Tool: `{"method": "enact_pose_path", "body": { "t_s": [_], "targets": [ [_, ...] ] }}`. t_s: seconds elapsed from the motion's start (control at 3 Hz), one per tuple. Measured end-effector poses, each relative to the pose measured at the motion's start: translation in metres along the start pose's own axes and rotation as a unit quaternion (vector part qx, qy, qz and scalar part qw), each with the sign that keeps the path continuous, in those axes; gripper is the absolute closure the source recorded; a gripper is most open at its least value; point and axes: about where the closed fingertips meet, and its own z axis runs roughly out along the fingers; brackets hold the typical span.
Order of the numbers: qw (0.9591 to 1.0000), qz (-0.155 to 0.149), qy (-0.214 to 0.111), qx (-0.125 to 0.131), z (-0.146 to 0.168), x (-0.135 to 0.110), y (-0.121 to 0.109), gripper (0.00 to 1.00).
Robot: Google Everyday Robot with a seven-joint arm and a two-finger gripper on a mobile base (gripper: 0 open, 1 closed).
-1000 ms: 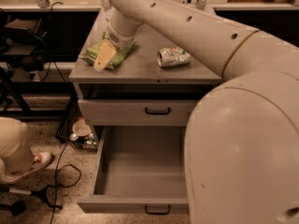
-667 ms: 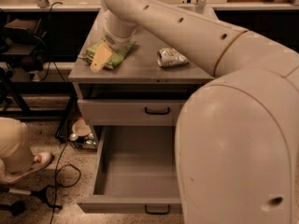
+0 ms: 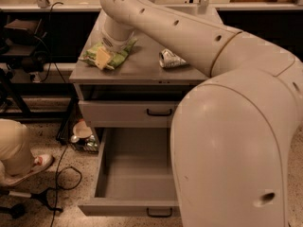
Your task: Place green jalapeno chip bag into middle drawer
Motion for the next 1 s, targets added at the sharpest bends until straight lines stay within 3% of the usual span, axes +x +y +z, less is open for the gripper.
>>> {"method": "enact_pose_path", "body": {
  "t_s": [0.33,0.67,1.0],
  "targets": [
    [1.0,0.007,0.001,-0.003,0.005,0.001,0.002,0.63],
    [0.9996,0.009,-0.023,-0.011,-0.009,-0.001,0.001,0.86],
    [0.9971,-0.002,-0.072,-0.023,-0.051,-0.004,-0.001,1.0]
  ]
}}
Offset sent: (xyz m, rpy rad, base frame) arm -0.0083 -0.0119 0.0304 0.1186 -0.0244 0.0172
